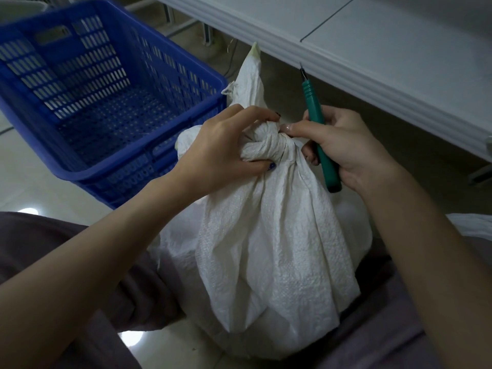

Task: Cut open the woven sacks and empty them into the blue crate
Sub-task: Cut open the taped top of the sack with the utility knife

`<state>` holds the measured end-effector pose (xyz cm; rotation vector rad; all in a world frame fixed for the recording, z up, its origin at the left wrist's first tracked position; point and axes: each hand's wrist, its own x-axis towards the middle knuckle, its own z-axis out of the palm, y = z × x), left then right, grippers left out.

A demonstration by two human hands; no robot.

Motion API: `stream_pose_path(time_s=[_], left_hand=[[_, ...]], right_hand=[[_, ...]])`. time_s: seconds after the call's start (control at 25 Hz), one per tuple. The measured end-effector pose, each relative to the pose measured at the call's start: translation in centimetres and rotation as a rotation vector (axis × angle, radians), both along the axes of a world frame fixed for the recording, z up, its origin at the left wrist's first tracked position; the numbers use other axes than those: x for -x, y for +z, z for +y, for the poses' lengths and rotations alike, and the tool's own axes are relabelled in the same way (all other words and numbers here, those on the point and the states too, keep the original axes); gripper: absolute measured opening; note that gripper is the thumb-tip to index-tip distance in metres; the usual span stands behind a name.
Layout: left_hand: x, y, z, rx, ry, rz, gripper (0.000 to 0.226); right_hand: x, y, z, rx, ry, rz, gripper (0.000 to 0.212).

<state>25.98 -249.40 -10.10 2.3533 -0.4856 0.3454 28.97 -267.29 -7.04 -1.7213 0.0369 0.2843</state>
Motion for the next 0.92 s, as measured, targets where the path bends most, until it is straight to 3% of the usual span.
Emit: stream_pose_path(time_s=[0.16,0.28,0.36,0.44,0.56,0.64,0.72,0.84,0.92], left_hand=[[0.5,0.5,0.2,-0.006,-0.010,0.056,0.066],[1.0,0.7,0.0,-0.087,0.131,0.103,0.083],[1.4,1.0,0.0,-0.153,0.269,0.048,0.064],[1.4,1.6,-0.1,-0.120,0.325,0.175,0.049],[0.9,2.4,-0.2,0.019,0.383,0.400,0.061],[0.7,2.7,-0.2,0.038,0.403,0.479,0.057],[0.6,2.9,-0.1,0.208,0.355,0.569,0.051],[0.8,3.5,-0.1,0.689,0.247,0.747,0.022],[0.9,3.4,-0.4,0.776,0.202,0.772,0.021]], right_hand=[[0.0,0.1,-0.1,0.065,0.006,0.014,0.024],[0.2,-0.3,0.2,0.177,-0.019,0.009,0.024],[0.4,-0.5,0.6,0.131,-0.083,0.014,0.025],[0.3,-0.4,0.8,0.042,-0.116,0.012,0.026],[0.4,-0.1,1.0,-0.018,-0.108,-0.005,0.030],[0.7,0.0,0.9,-0.076,-0.109,-0.008,0.029],[0.8,0.0,0.8,-0.125,-0.116,0.007,0.026],[0.6,-0.3,0.8,-0.109,-0.100,-0.012,0.020],[0.5,-0.9,0.8,0.028,-0.067,-0.015,0.018]])
